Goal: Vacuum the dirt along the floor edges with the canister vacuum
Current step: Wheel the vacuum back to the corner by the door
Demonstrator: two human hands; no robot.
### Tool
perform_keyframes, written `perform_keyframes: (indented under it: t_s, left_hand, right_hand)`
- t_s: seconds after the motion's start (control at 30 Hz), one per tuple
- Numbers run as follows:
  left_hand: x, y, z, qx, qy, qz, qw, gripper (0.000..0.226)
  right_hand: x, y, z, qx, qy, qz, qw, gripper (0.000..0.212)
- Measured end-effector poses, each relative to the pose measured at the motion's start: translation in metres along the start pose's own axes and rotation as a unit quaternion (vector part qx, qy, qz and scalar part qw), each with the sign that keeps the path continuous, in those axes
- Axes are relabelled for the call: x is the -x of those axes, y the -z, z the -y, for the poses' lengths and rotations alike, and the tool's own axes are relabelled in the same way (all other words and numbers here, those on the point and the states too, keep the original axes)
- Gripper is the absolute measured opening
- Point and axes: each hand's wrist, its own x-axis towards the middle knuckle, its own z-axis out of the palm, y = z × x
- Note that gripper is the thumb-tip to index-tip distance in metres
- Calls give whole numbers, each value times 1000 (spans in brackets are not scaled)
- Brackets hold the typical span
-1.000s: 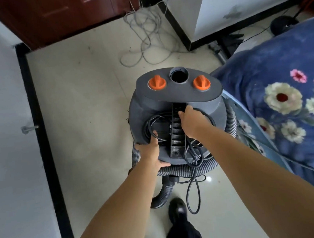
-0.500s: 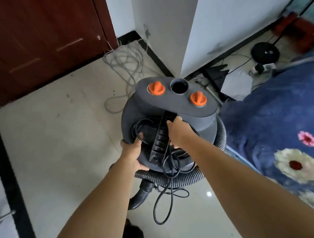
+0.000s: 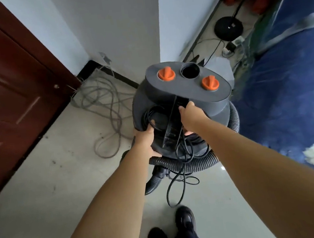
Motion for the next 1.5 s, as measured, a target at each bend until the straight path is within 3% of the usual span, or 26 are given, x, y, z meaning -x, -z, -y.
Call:
perform_keyframes:
  t_s: [0.07, 0.13, 0.23, 0.33, 0.4, 0.77, 1.0, 1.2, 1.5]
  left_hand:
    - [-2, -11, -14, 1, 4, -5, 1000, 81]
    - [-1, -20, -14, 2, 18, -4, 1000, 80]
    - [11, -30, -1, 35, 32, -8, 999, 73]
    - [15, -39, -3, 62, 42, 1, 997, 73]
    - [19, -48, -5, 77, 42, 7, 996, 73]
    - [28, -39, 11, 26, 40, 6, 999, 74]
    - [16, -7, 2, -50, 38, 36, 997, 73]
    - [9, -34, -34, -68, 21, 44, 997, 74]
    - [8, -102, -62, -47, 29, 60, 997, 78]
  right_hand:
    - [-19, 9, 9, -48, -19, -29, 998, 45]
    - [-18, 18, 7, 13, -3, -25, 1000, 35]
    - [-12, 25, 2, 79, -7, 4, 997, 35]
    - [-21, 34, 3, 43, -63, 17, 997, 37]
    - [-23, 43, 4, 31, -64, 21, 997, 17]
    - [2, 34, -8, 4, -49, -32, 998, 32]
    - [24, 2, -9, -110, -95, -58, 988, 27]
    - [-6, 30, 12, -168, -116, -38, 978, 27]
    - [-52, 84, 10, -88, -65, -92, 990, 17]
